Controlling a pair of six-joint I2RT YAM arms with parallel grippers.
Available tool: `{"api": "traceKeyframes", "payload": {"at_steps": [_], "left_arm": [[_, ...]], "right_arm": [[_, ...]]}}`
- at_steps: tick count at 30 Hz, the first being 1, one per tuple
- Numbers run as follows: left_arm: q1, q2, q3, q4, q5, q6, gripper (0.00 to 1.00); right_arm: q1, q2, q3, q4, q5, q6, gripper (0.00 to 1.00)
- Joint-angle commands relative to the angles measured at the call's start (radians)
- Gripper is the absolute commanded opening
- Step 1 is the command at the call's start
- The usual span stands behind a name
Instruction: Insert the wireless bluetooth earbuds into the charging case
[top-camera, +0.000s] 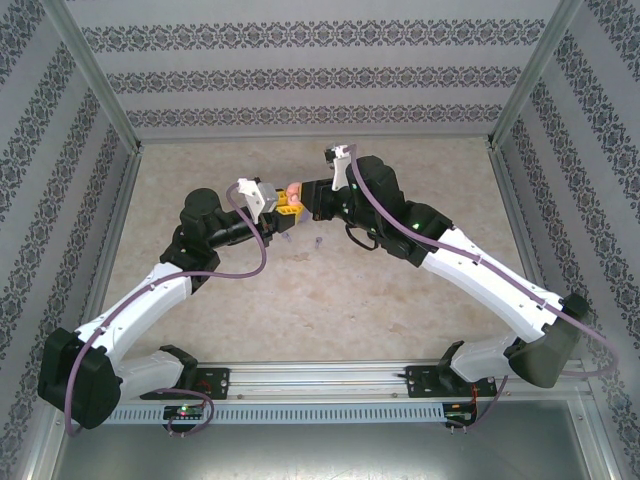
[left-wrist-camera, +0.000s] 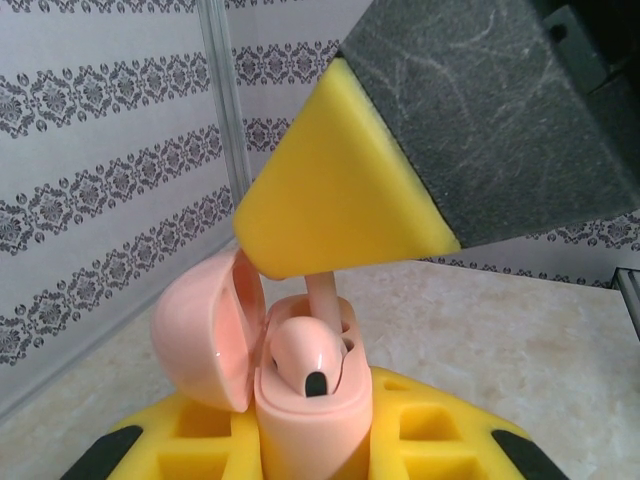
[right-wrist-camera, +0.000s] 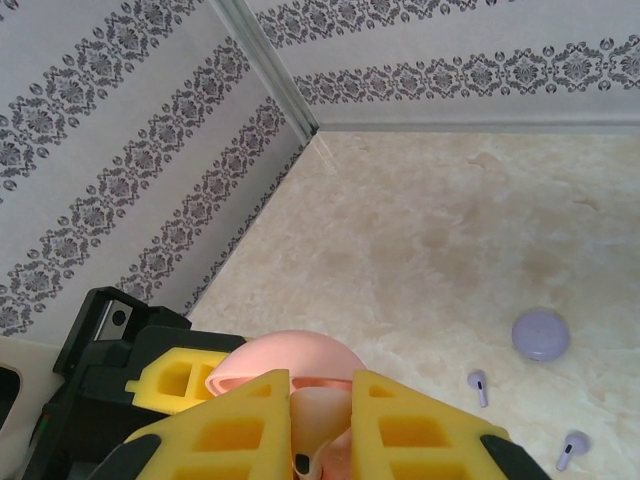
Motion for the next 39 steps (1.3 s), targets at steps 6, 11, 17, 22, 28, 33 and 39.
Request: {"api": "traceKeyframes", "payload": {"at_steps": [6, 11, 17, 22, 28, 33, 39], "left_arm": [[-0.015, -0.011, 0.047, 0.034, 0.000, 0.026, 0.00], [-0.016, -0.011, 0.051, 0.039, -0.014, 0.023, 0.00], [-0.016, -0.010, 0.052, 0.039, -0.014, 0.023, 0.00], [-0.018, -0.004, 0.050, 0.035, -0.014, 0.023, 0.00], [-0.018, 0.011, 0.041, 0.039, -0.011, 0.017, 0.00], [-0.023, 0.028, 0.042, 0.035, 0.011, 0.010, 0.00], [-0.047, 0.046, 0.066, -0.004, 0.040, 0.019, 0.00]], "right_arm": [[0.007, 0.014, 0.001, -0.030, -0.050, -0.047, 0.16], [0.035, 0.030, 0.013, -0.072, -0.021, -0.077, 0.16], [0.034, 0.030, 0.010, -0.090, 0.001, -0.068, 0.22], [0.026, -0.005, 0.041, -0.085, 0.009, -0.039, 0.56], [-0.014, -0.088, 0.103, -0.097, -0.017, -0.009, 0.65], [-0.092, -0.028, 0.215, -0.209, -0.083, 0.015, 0.53], [-0.181, 0.168, 0.407, -0.371, -0.236, 0.028, 0.16]]}}
